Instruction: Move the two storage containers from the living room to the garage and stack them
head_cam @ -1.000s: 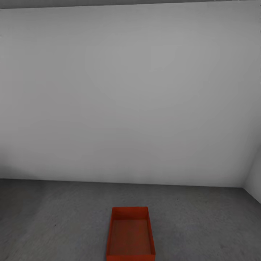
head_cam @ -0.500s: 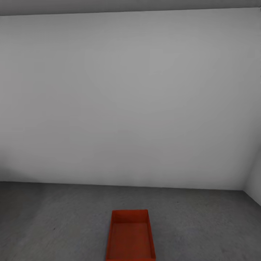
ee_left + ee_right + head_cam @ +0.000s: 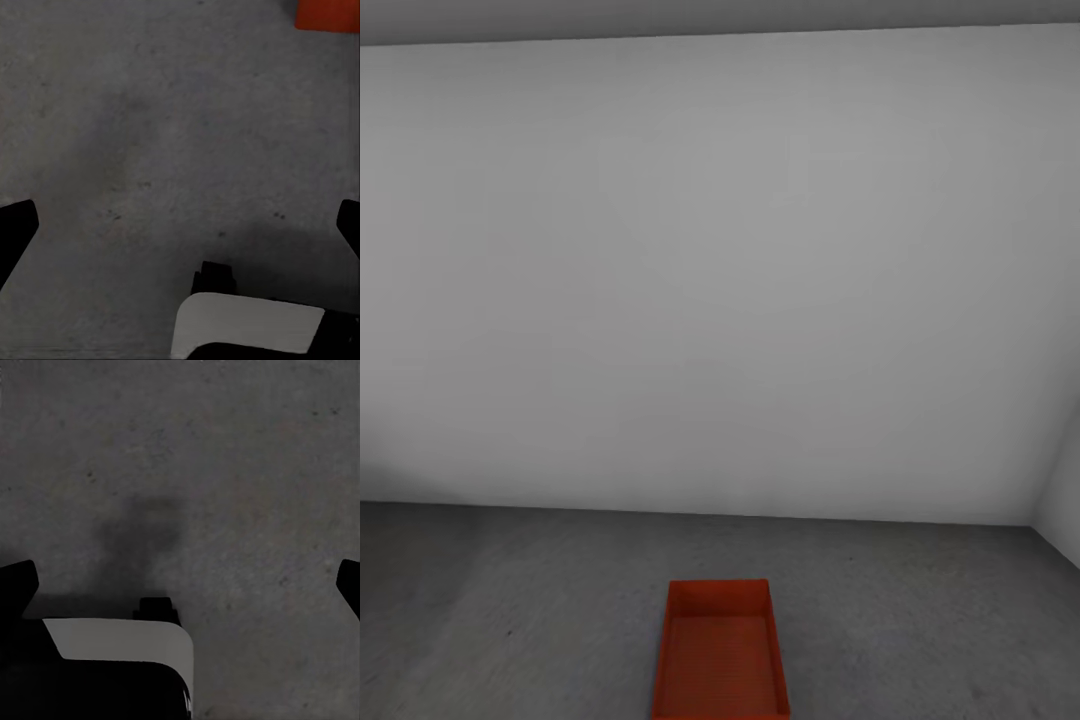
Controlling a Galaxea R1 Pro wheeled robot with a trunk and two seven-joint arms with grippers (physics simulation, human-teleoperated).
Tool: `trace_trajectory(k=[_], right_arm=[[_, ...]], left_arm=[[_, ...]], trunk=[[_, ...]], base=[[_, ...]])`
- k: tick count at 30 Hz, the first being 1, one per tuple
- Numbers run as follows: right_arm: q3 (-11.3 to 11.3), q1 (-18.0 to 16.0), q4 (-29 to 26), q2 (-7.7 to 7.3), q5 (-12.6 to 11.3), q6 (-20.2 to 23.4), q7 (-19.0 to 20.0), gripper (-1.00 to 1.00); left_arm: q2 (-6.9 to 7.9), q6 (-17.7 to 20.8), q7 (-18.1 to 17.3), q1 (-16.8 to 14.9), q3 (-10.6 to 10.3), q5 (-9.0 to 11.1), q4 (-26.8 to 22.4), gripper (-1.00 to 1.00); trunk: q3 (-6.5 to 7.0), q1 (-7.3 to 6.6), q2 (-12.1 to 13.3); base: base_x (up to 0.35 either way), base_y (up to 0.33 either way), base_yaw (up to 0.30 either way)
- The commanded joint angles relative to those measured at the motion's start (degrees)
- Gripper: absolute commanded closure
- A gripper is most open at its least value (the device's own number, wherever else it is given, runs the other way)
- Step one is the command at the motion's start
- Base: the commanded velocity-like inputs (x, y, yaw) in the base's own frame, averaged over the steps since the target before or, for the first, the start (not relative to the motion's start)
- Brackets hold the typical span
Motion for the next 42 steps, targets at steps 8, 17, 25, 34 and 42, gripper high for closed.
trace_trajectory(k=[8,17,25,34,42], right_arm=[[0.52,-0.08,0.23,0.36,-0.22,-0.36,-0.24,-1.0],[0.38,-0.08,0.23,0.52,-0.66,-0.41,-0.41,-1.0],[0.35,0.76,0.32,0.51,-0.71,-0.51,-0.92,-1.0],[0.35,0.88,0.32,0.32,-0.72,-0.06,-0.93,-1.0],[0.35,0.89,0.32,0.21,-0.72,0.28,-0.66,-1.0]], left_arm=[[-0.62,-1.19,-0.04,7.06,0.21,0.25,-0.02,-1.0],[-0.83,-1.65,-0.93,7.42,0.21,0.26,-0.02,-1.0],[-0.85,-1.6,-1.2,7.43,0.21,0.32,-0.02,-1.0],[-0.92,-1.58,-1.21,7.43,0.21,0.27,-0.02,-1.0],[-0.88,-1.58,-1.21,7.43,0.21,0.26,-0.02,-1.0]], trunk=[[-0.06,0.0,-0.04],[-0.06,0.0,-0.04],[-0.06,0.0,-0.04],[-0.06,0.0,-0.04],[-0.06,0.0,-0.04]], base=[[0.0,0.0,-0.006],[0.0,0.0,-0.235],[0.0,0.0,-0.282],[0.0,0.0,-0.288],[0.0,0.0,-0.289]])
